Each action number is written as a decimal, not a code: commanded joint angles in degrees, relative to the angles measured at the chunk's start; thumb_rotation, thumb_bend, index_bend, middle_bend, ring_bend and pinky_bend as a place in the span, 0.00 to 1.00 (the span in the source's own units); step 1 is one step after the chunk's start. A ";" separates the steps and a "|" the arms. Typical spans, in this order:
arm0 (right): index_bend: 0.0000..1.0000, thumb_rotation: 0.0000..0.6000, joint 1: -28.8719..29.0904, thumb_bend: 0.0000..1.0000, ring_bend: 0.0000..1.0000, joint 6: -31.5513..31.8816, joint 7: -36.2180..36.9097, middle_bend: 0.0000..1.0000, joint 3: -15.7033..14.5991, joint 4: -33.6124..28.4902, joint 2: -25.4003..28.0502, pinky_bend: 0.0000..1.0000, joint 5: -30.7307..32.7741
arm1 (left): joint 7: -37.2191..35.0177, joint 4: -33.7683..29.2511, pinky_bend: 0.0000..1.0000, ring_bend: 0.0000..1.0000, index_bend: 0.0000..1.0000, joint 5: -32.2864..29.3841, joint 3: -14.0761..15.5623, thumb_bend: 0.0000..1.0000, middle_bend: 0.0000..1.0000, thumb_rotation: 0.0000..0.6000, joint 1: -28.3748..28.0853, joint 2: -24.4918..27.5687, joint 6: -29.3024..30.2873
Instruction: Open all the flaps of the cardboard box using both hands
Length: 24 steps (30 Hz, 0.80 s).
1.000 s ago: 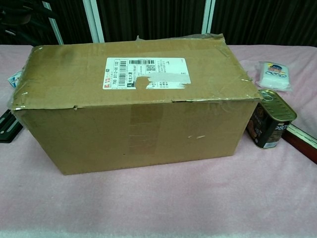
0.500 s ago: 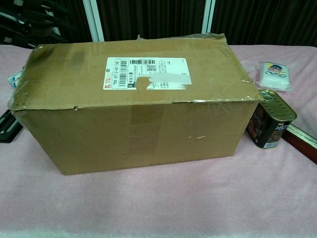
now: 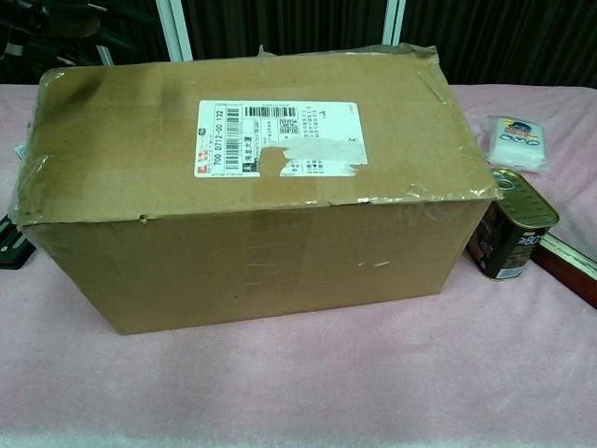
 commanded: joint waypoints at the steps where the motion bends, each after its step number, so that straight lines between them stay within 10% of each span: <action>1: 0.00 1.00 0.00 0.20 0.00 -0.02 -0.01 0.00 0.03 0.01 -0.01 0.22 0.04 | -1.60 -1.29 0.25 0.10 0.02 1.76 -0.36 0.59 0.08 1.00 0.72 0.84 -0.58; 24: 0.00 1.00 -0.04 0.21 0.00 -0.39 0.33 0.00 0.05 -0.13 0.12 0.22 0.39 | -14.43 -3.49 0.25 0.10 0.02 21.09 -1.35 0.59 0.08 1.00 3.78 2.79 -2.23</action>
